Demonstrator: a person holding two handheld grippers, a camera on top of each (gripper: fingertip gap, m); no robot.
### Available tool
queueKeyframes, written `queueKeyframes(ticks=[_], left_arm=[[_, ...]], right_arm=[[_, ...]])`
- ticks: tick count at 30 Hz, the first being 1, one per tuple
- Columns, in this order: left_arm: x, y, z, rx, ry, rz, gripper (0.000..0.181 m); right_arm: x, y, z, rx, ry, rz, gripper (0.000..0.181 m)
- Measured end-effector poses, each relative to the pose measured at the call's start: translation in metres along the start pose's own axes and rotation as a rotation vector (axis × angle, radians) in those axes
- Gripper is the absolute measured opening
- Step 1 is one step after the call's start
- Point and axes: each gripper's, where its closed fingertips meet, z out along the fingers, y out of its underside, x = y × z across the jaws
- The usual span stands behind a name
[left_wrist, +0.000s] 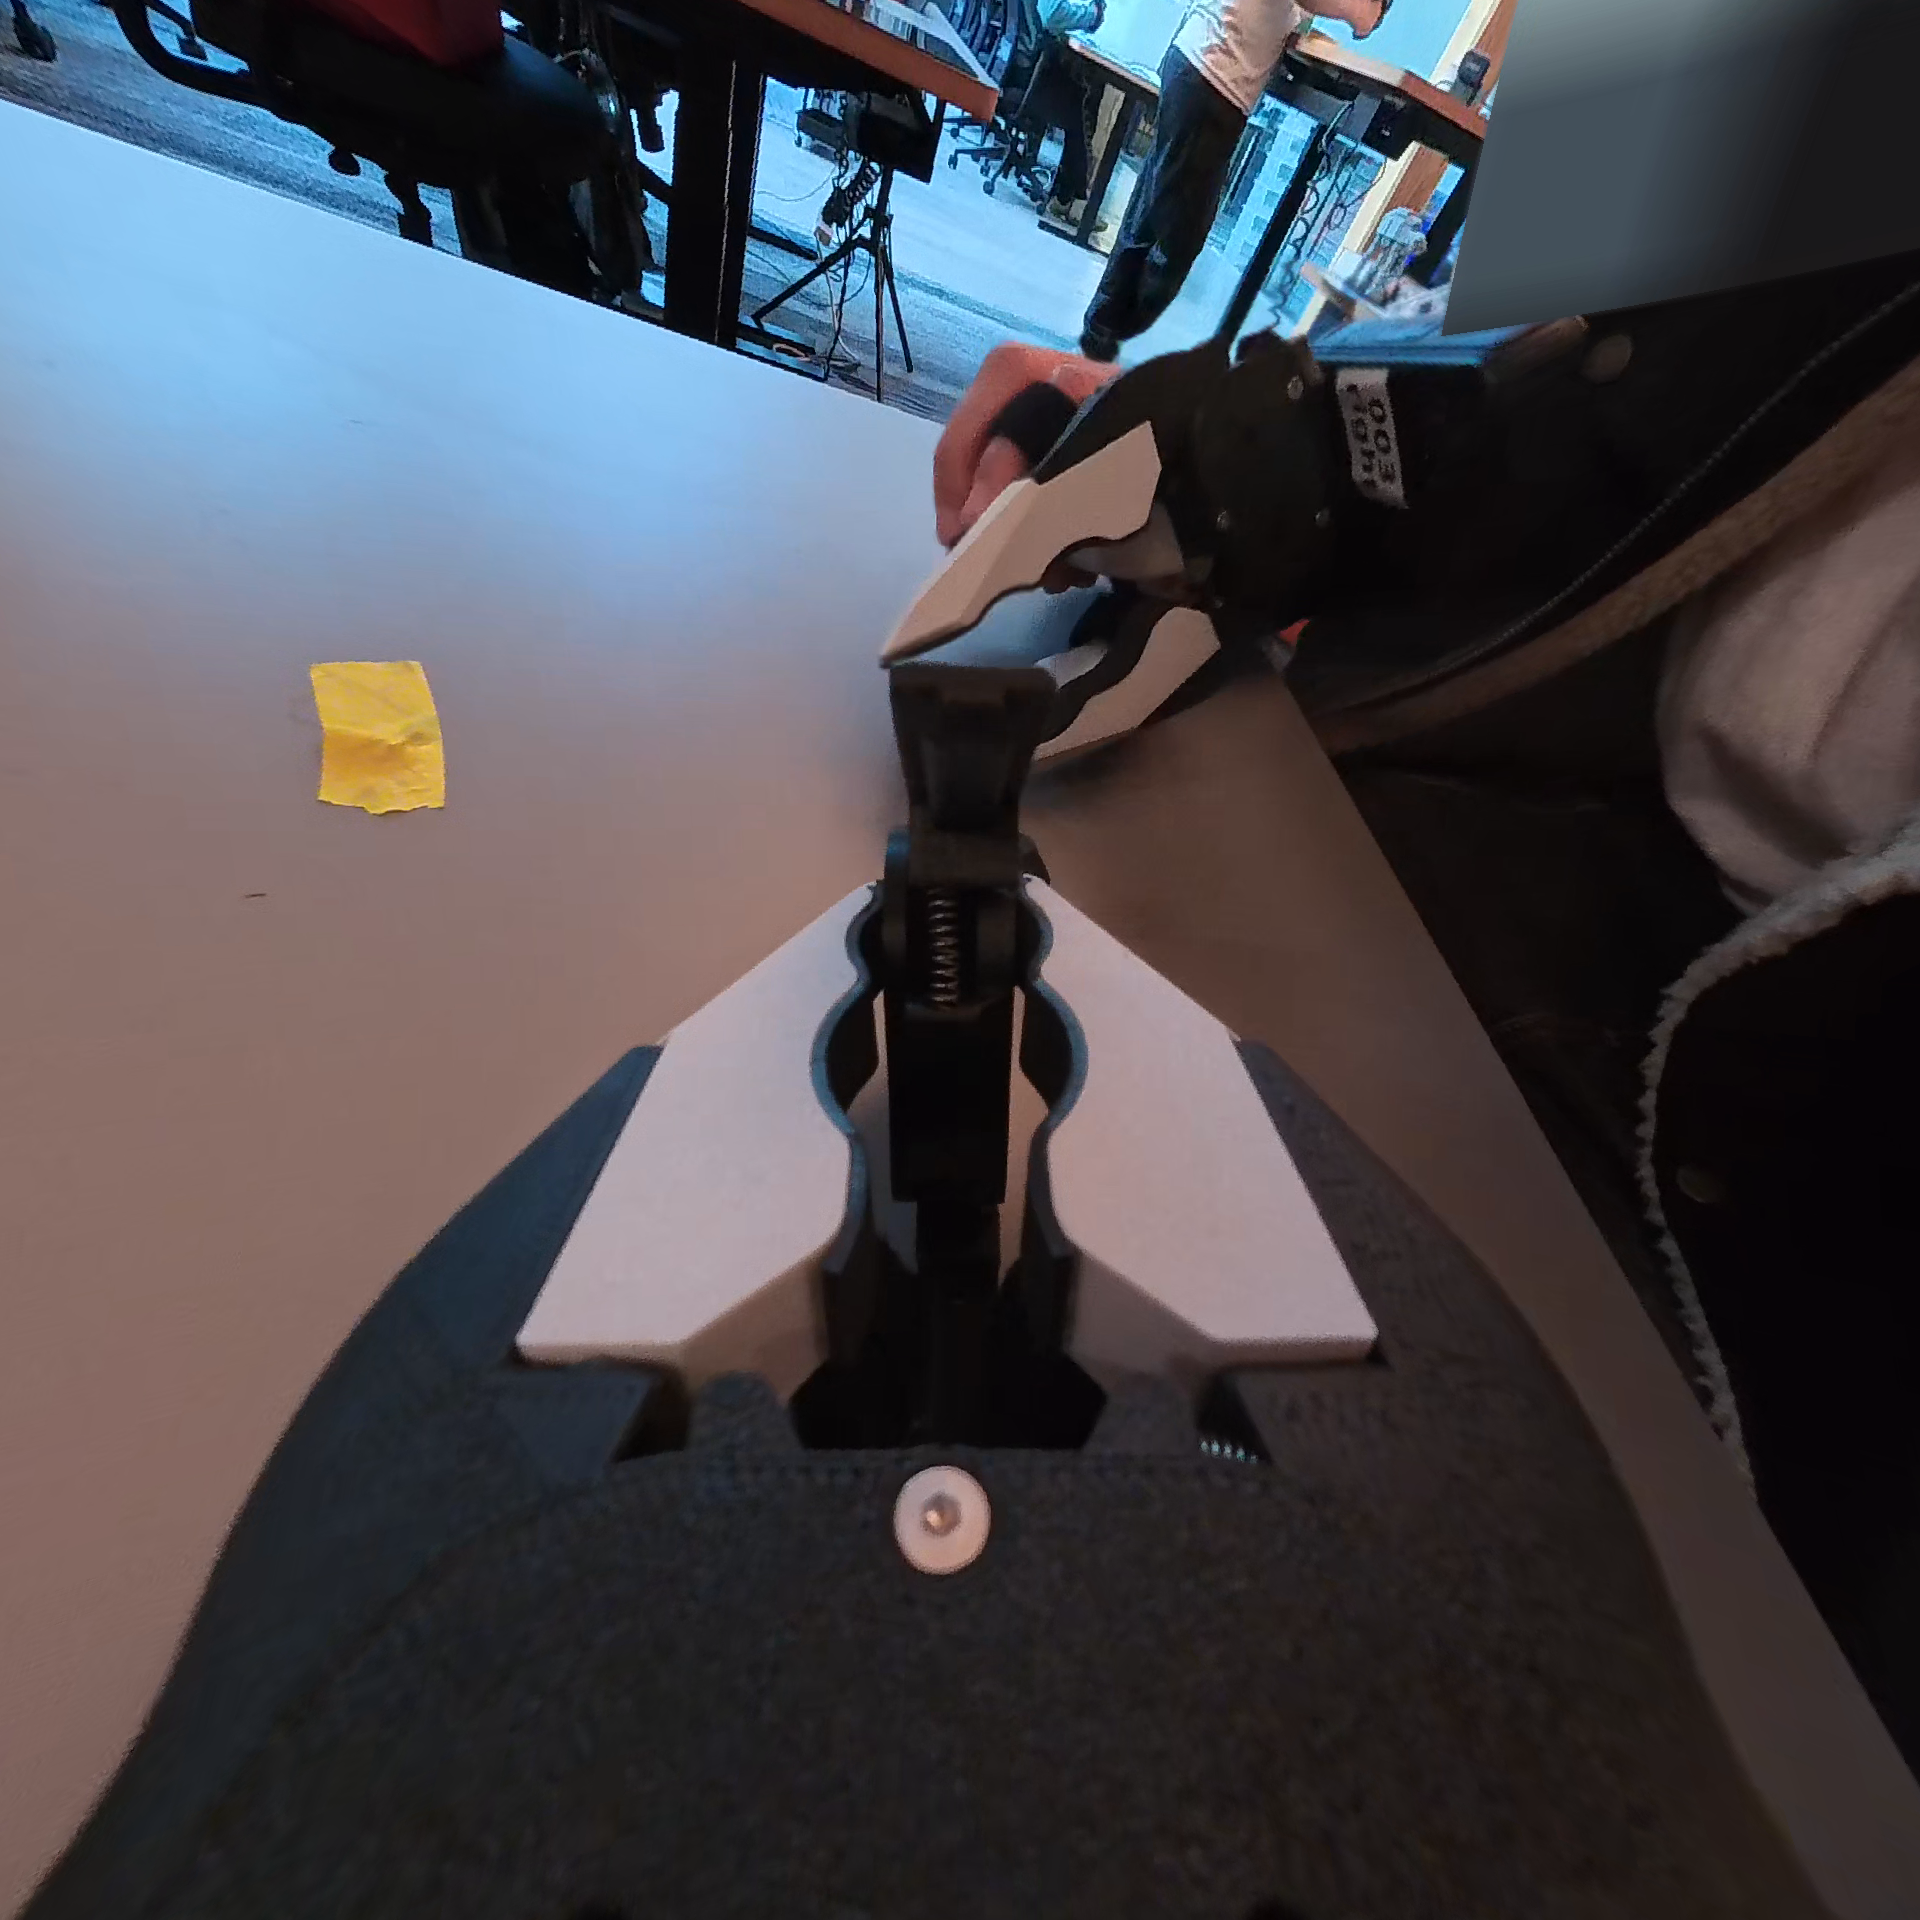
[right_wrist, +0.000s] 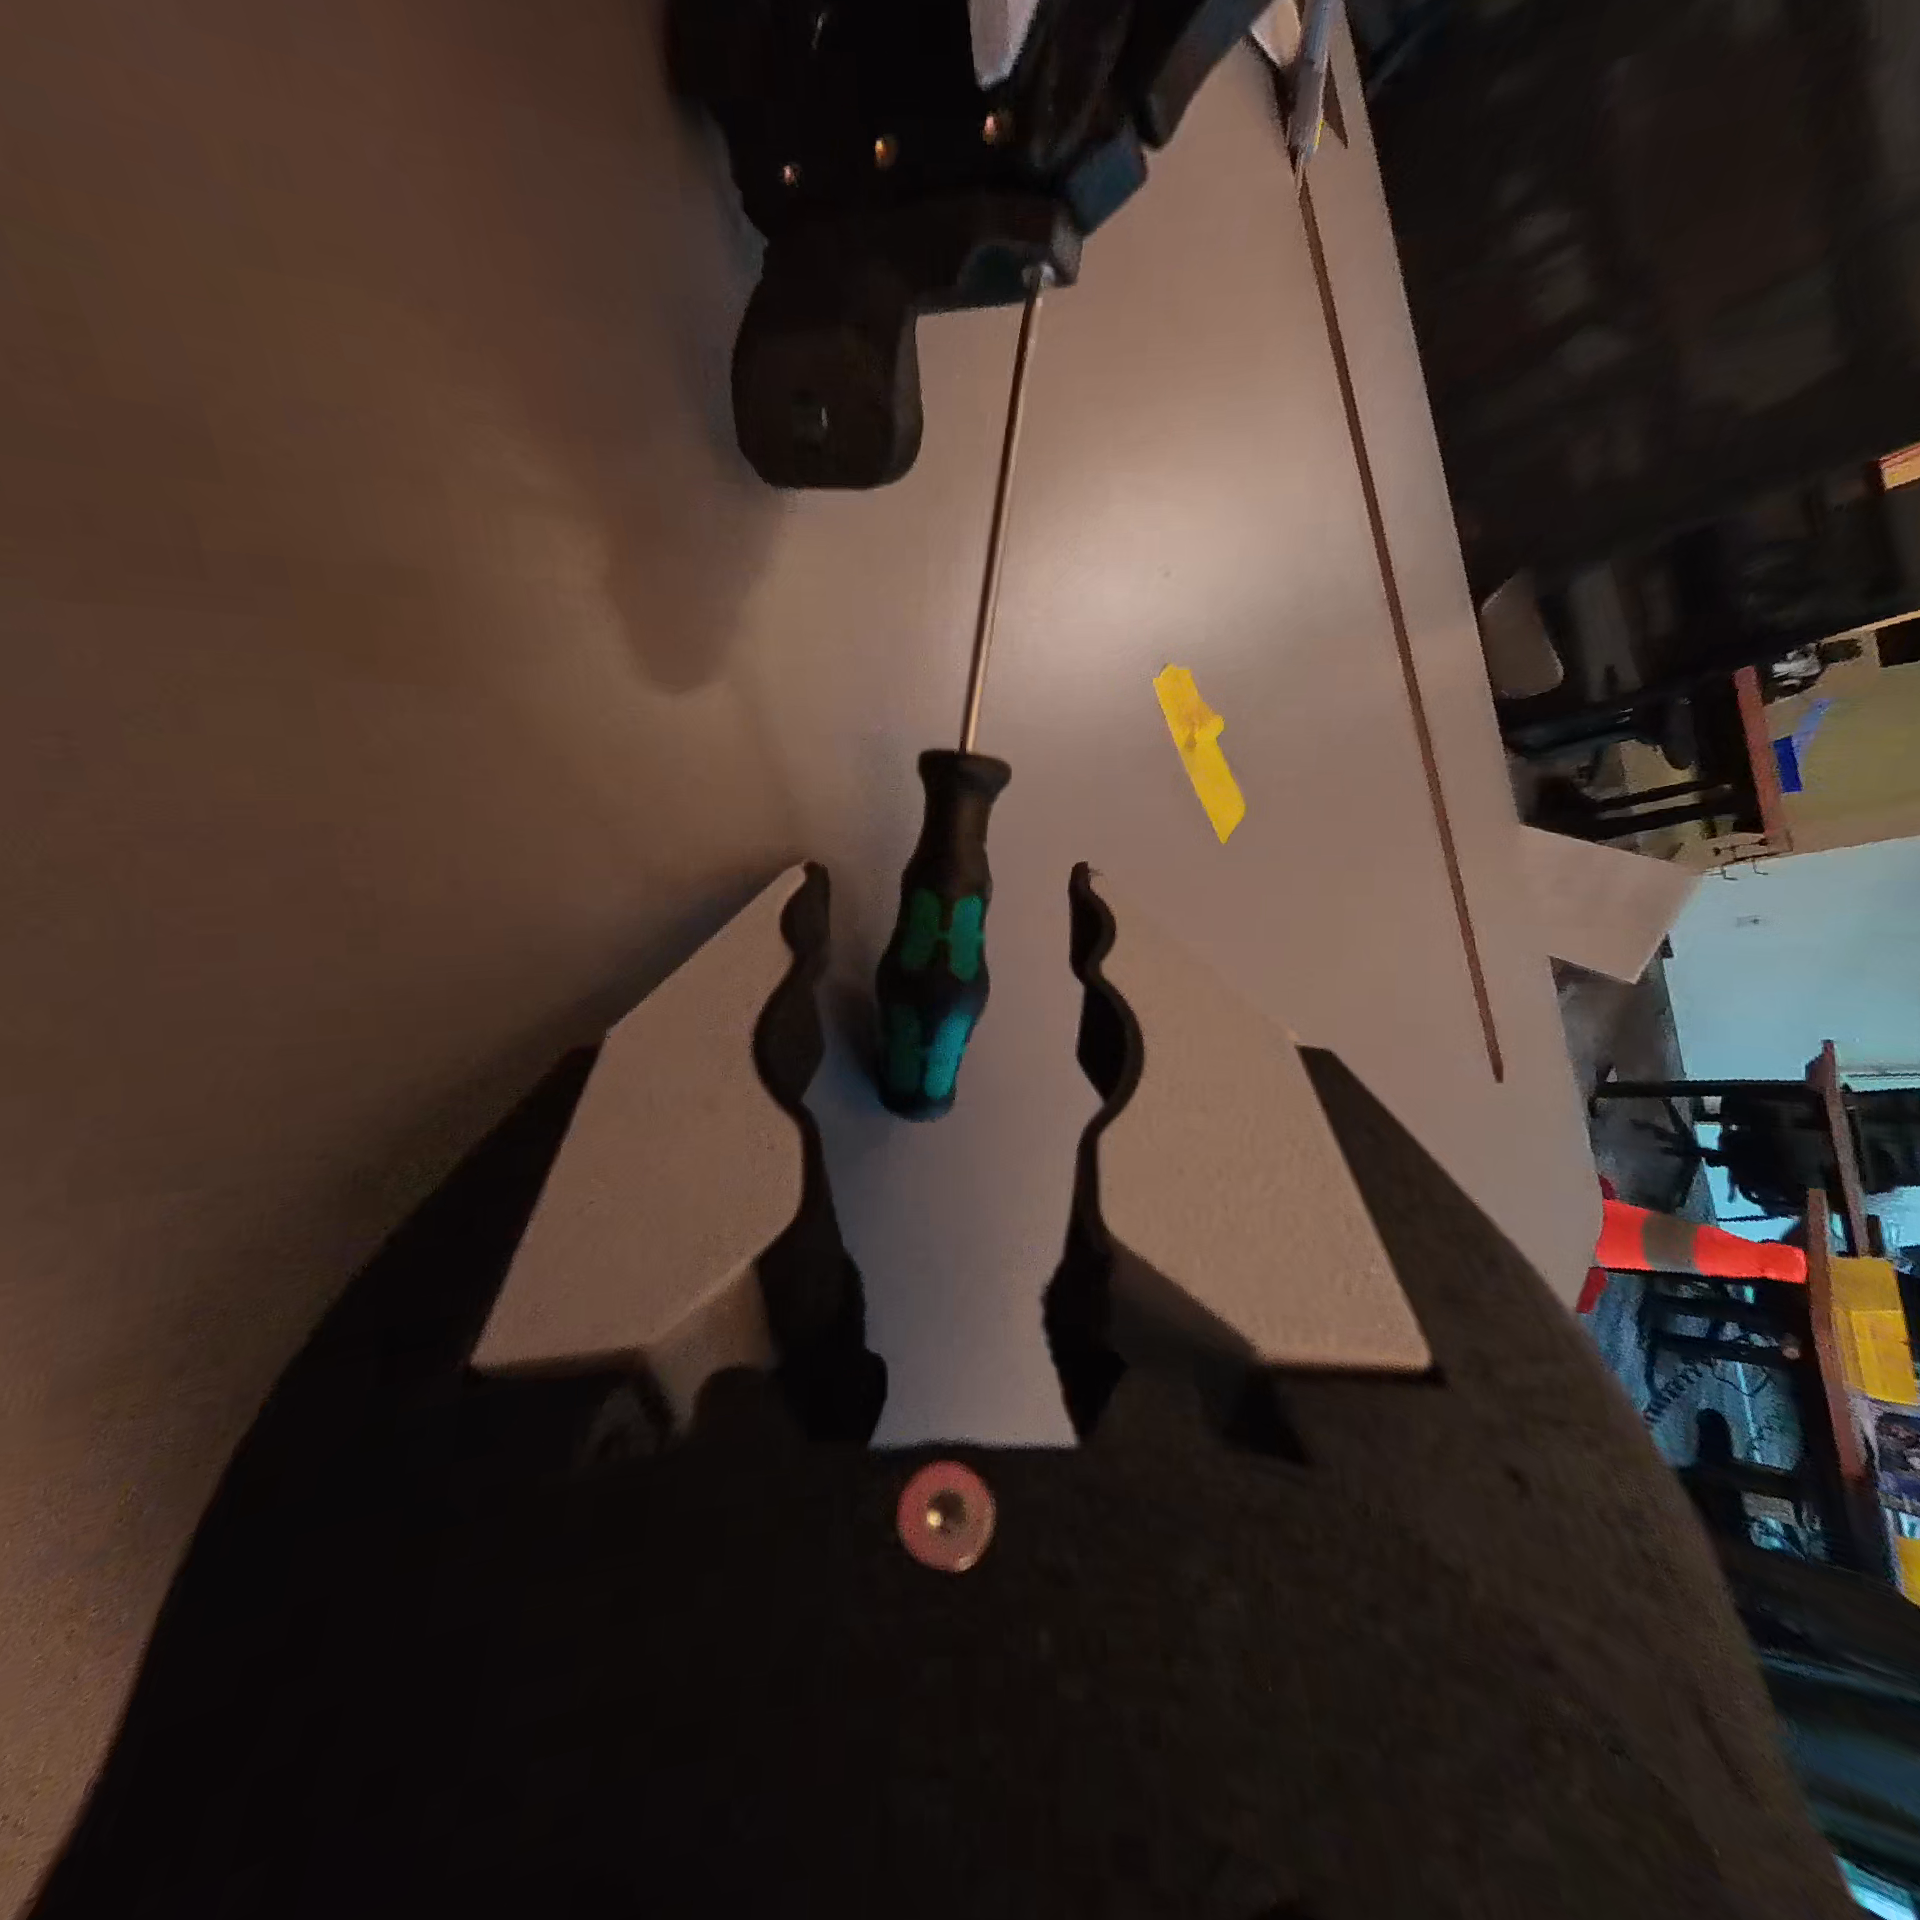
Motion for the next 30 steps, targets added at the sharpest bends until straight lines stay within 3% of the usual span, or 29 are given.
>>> queueKeyframes(ticks=[2,3,6,8,12,15,19,22,24,27,30], left_arm=[[0.0,0.0,0.001,-0.001,0.0,-0.001,0.021],[0.001,0.0,0.001,-0.002,0.001,-0.001,0.021],[-0.001,0.002,0.0,-0.011,-0.008,0.001,0.021],[0.0,0.001,0.0,-0.011,-0.01,0.016,0.021],[0.001,0.003,0.001,-0.021,-0.008,0.026,0.021],[0.005,0.003,0.003,-0.021,0.009,0.035,0.021],[0.002,0.001,0.0,-0.008,0.003,0.022,0.022],[0.002,0.004,0.002,-0.028,-0.002,0.026,0.021],[0.001,0.003,0.002,-0.024,-0.002,0.02,0.021],[0.0,0.001,0.0,-0.01,0.0,0.005,0.021],[0.0,0.001,0.0,-0.01,0.003,-0.002,0.021]], right_arm=[[-0.001,-0.001,0.005,-0.007,0.001,-0.024,0.034],[0.001,-0.001,0.007,-0.005,0.019,-0.067,0.017],[0.0,-0.001,0.009,0.014,-0.067,-0.063,0.016],[-0.004,-0.002,0.009,0.037,-0.334,0.163,0.016],[-0.019,-0.011,-0.004,0.134,-1.023,0.694,0.016],[-0.018,-0.012,-0.012,0.107,-1.295,0.824,0.015],[-0.015,-0.013,-0.001,0.122,-1.168,0.788,0.016],[-0.012,-0.008,0.004,0.127,-0.948,0.712,0.046],[-0.009,-0.005,0.001,0.127,-0.759,0.617,0.059],[-0.005,0.001,-0.004,0.093,-0.414,0.38,0.064],[-0.002,0.0,-0.008,0.049,-0.112,0.099,0.055]])
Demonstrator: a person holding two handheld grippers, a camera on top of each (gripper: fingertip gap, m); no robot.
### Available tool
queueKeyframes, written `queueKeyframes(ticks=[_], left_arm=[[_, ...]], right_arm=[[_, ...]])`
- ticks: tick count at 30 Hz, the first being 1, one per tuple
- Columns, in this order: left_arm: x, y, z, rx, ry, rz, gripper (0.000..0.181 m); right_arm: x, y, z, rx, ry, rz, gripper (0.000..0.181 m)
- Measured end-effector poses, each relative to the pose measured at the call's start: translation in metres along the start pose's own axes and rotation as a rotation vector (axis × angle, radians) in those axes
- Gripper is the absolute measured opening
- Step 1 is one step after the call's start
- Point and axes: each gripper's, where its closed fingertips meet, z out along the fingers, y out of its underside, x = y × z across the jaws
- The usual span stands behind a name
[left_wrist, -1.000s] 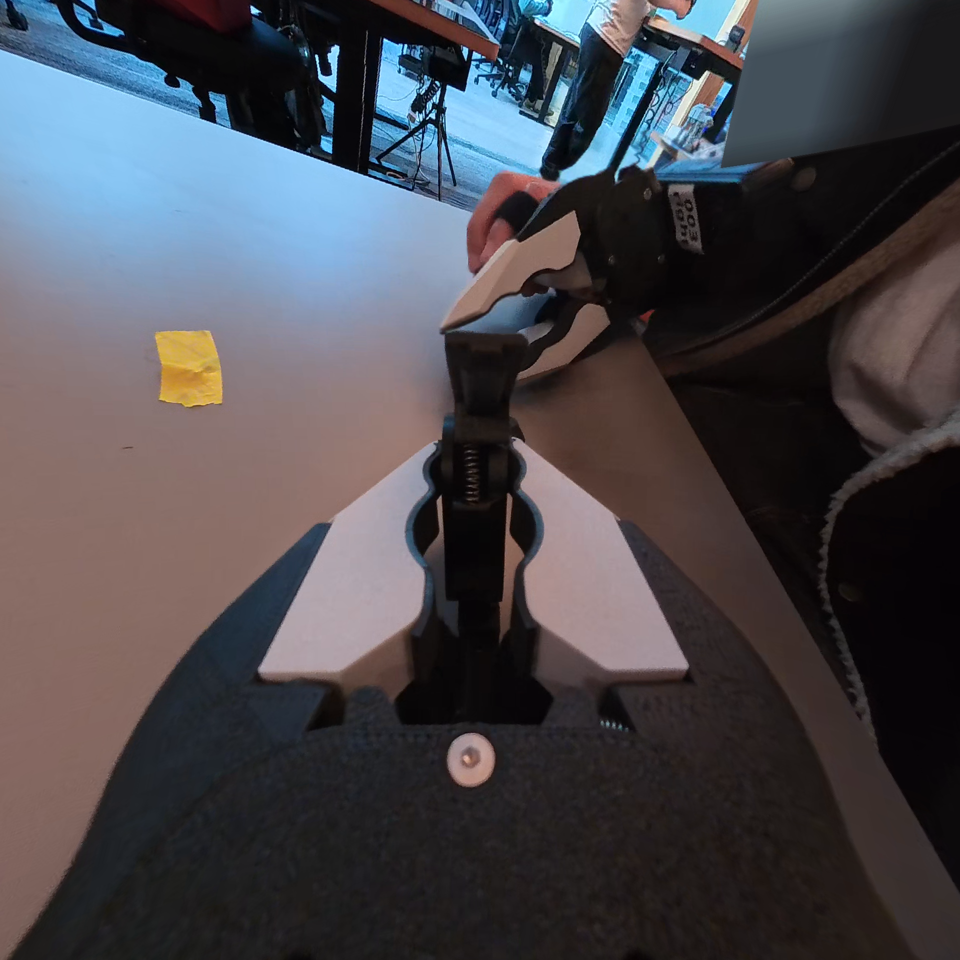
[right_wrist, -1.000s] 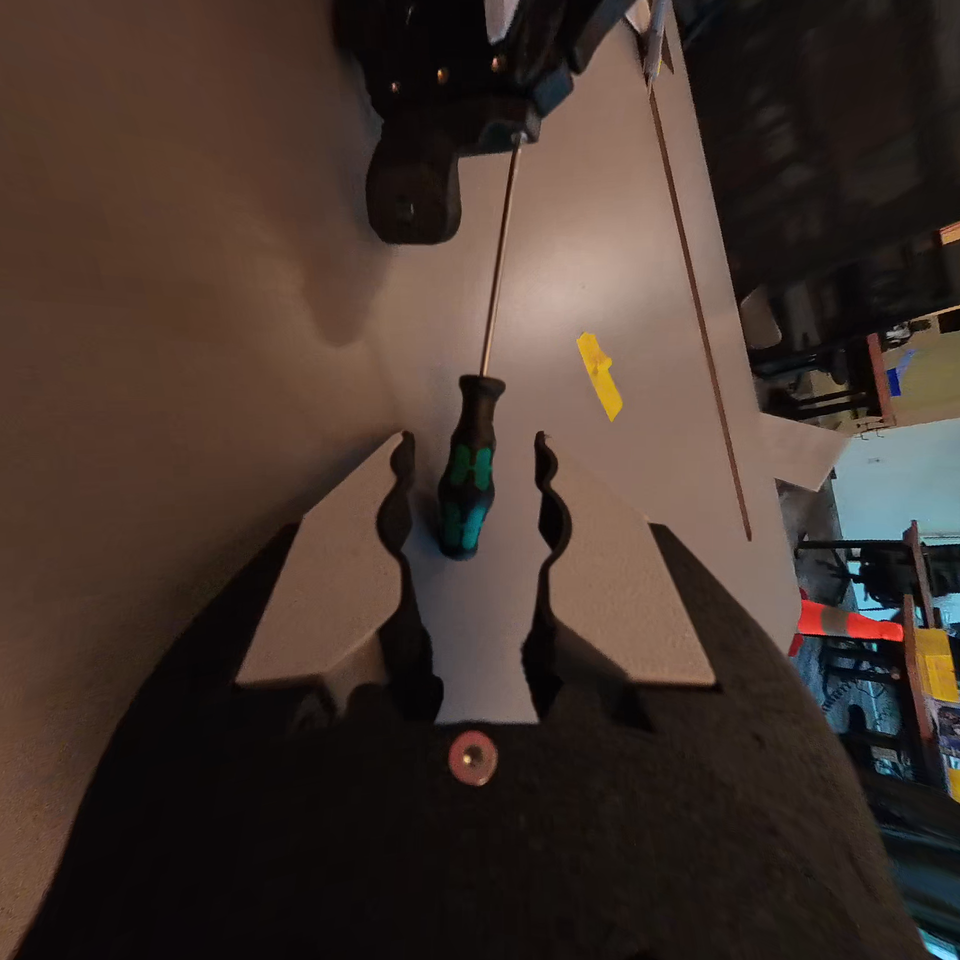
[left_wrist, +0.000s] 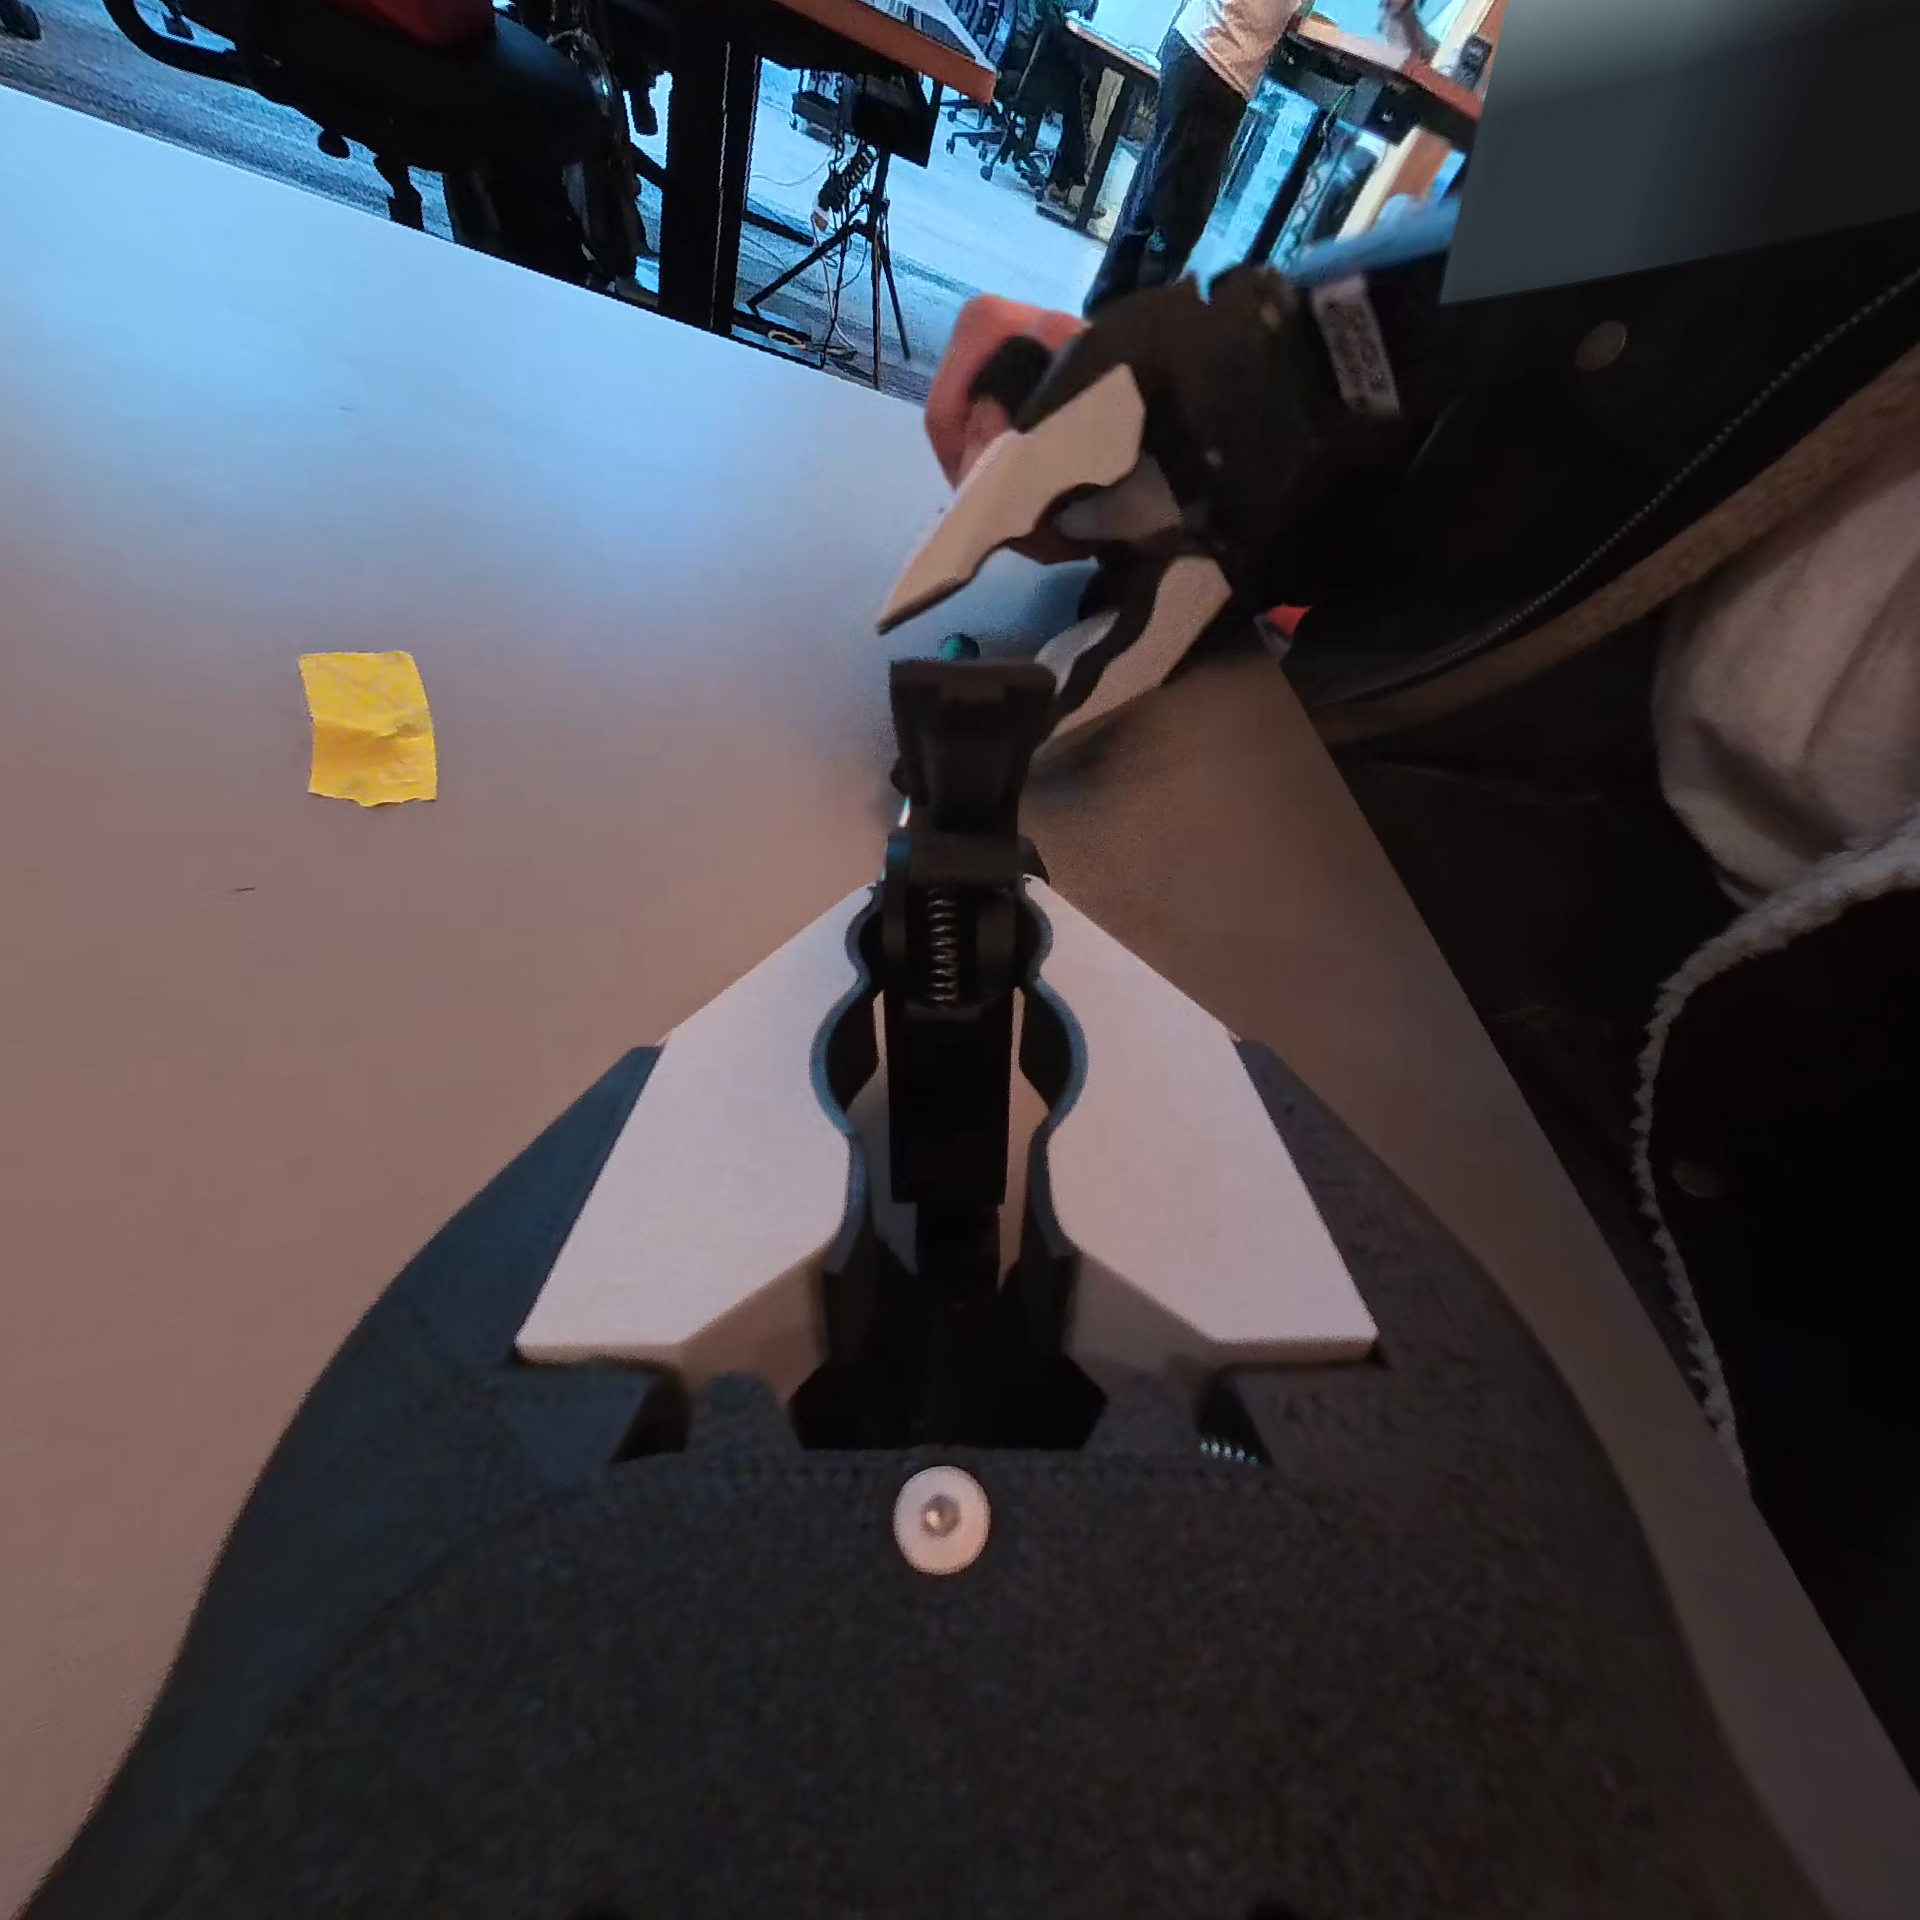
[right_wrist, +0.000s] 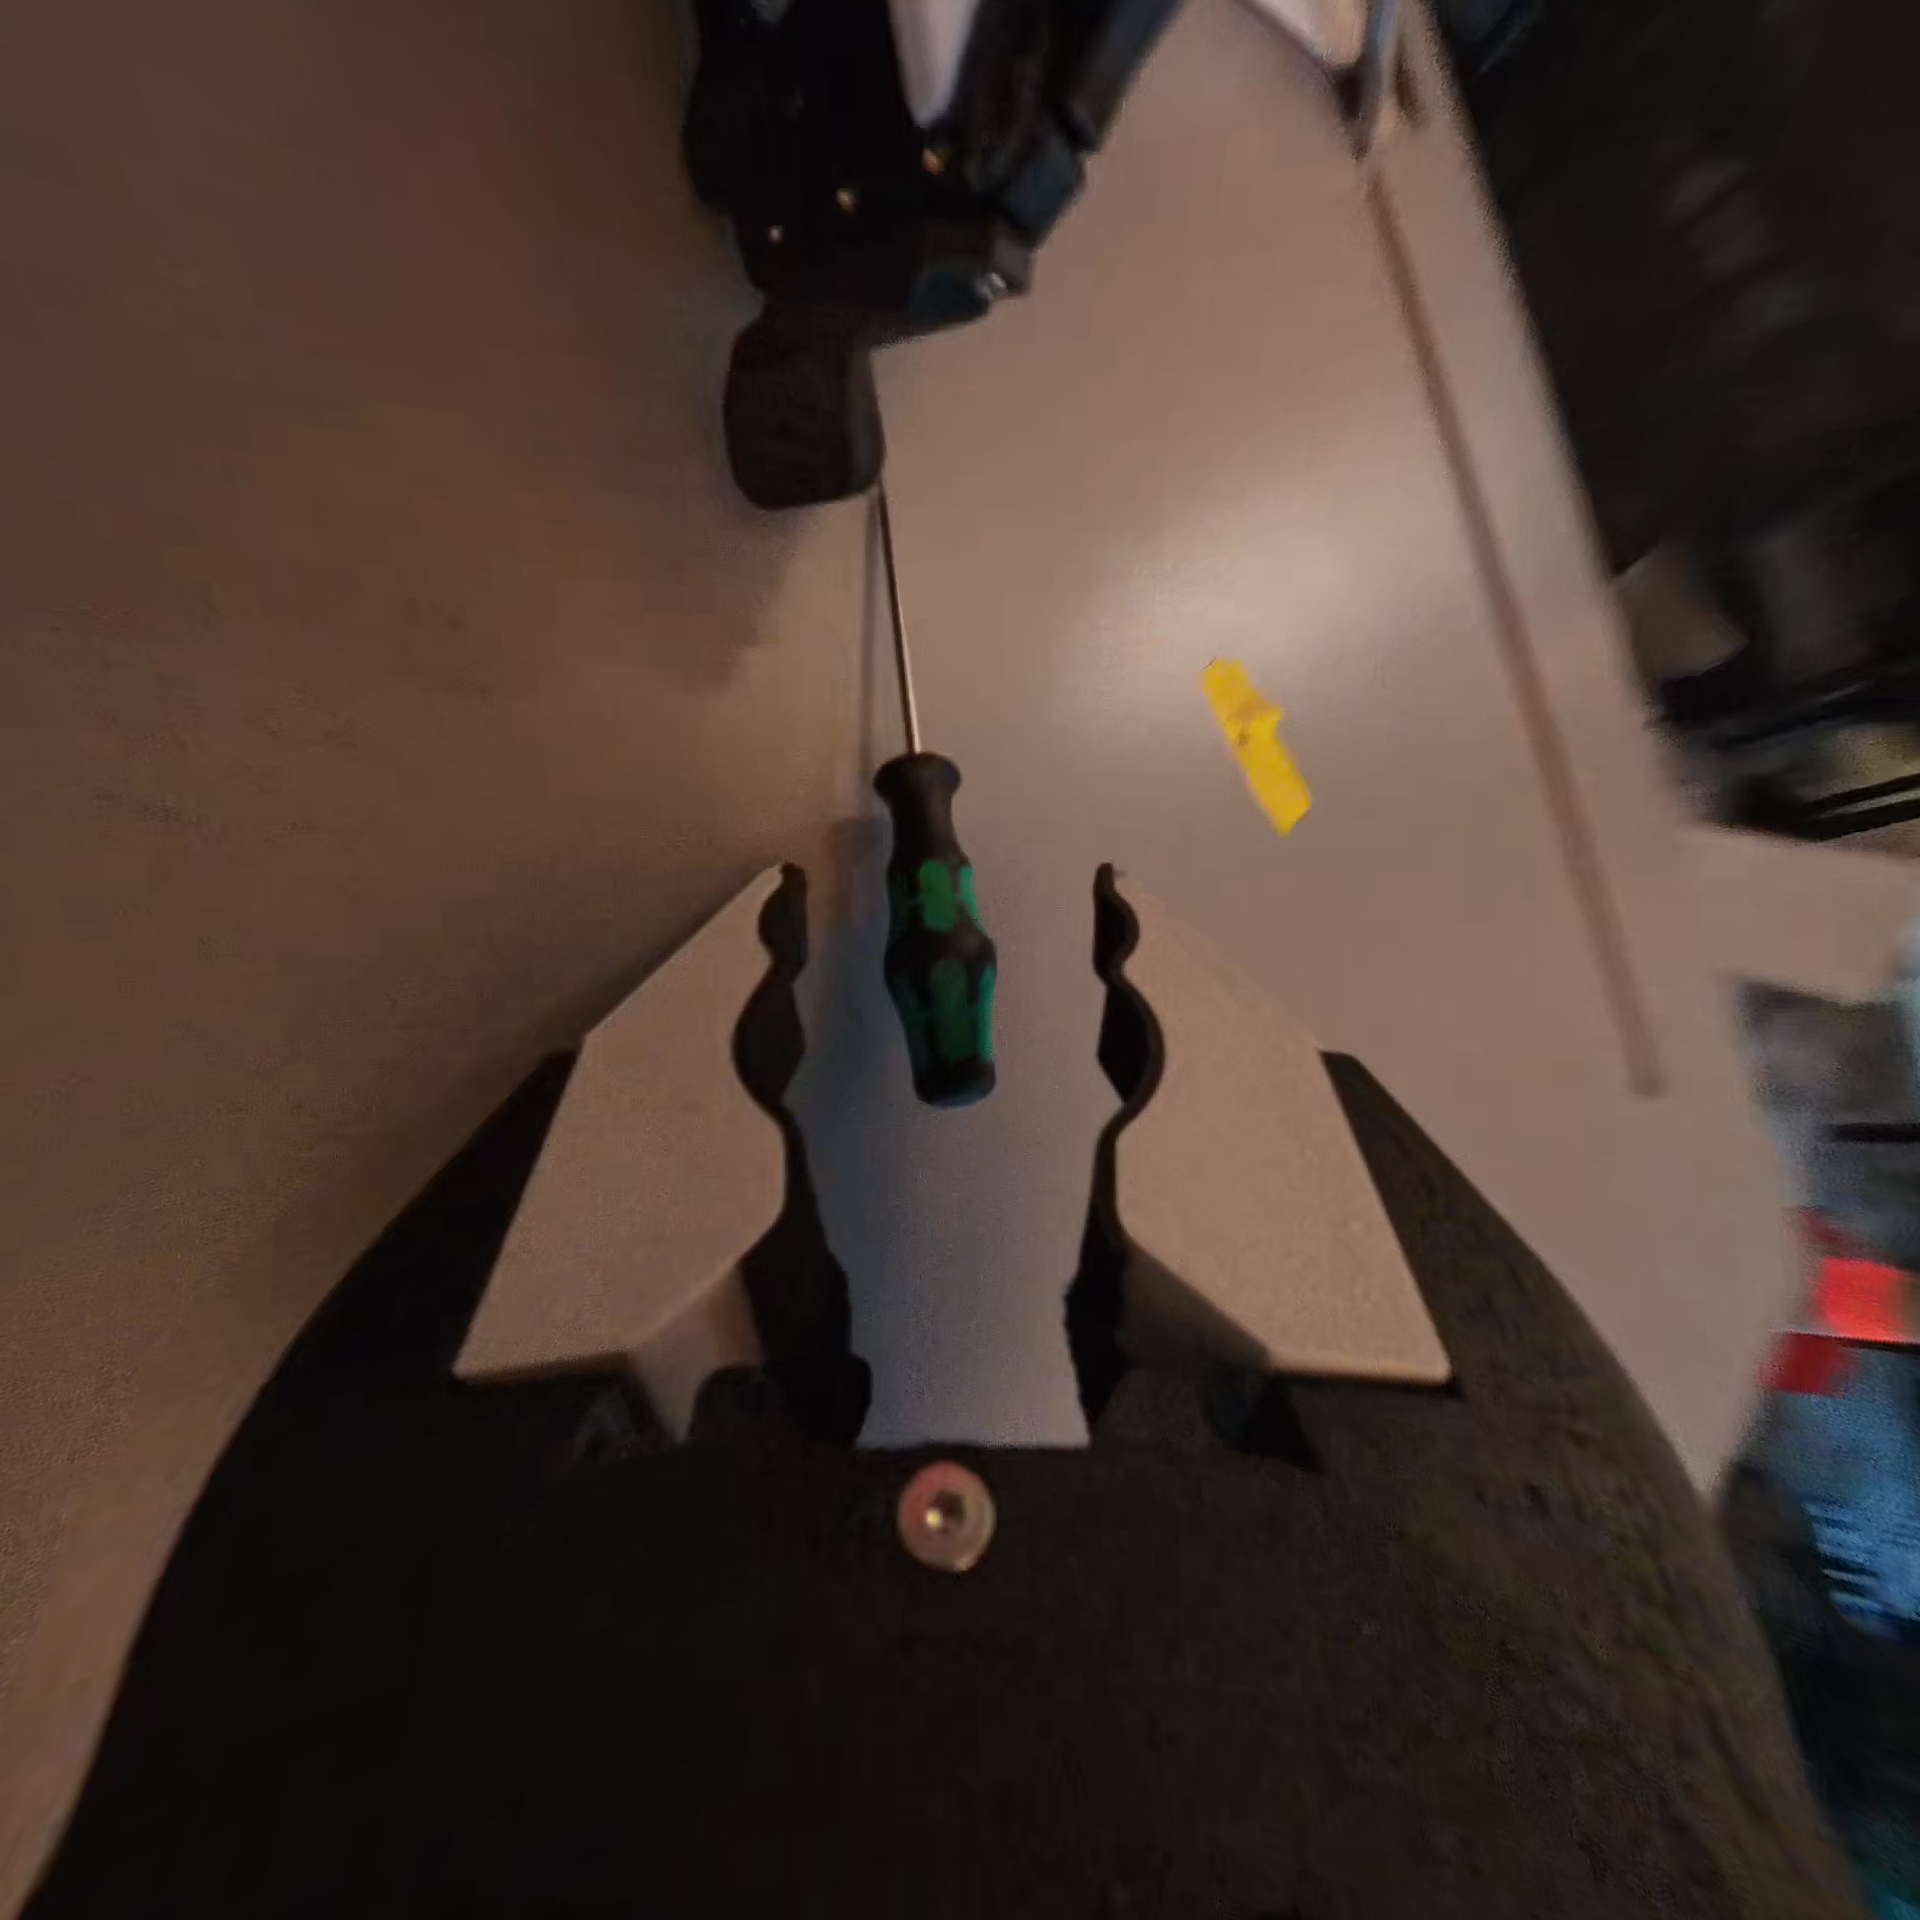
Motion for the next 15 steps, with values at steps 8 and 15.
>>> queueKeyframes(ticks=[8,15], left_arm=[[0.002,-0.003,-0.004,0.029,0.022,-0.007,0.021],[0.01,-0.021,-0.02,0.186,0.109,-0.049,0.021]], right_arm=[[-0.013,0.005,0.004,-0.093,-0.072,0.028,0.026],[-0.021,-0.001,0.009,-0.056,-0.359,0.292,0.016]])
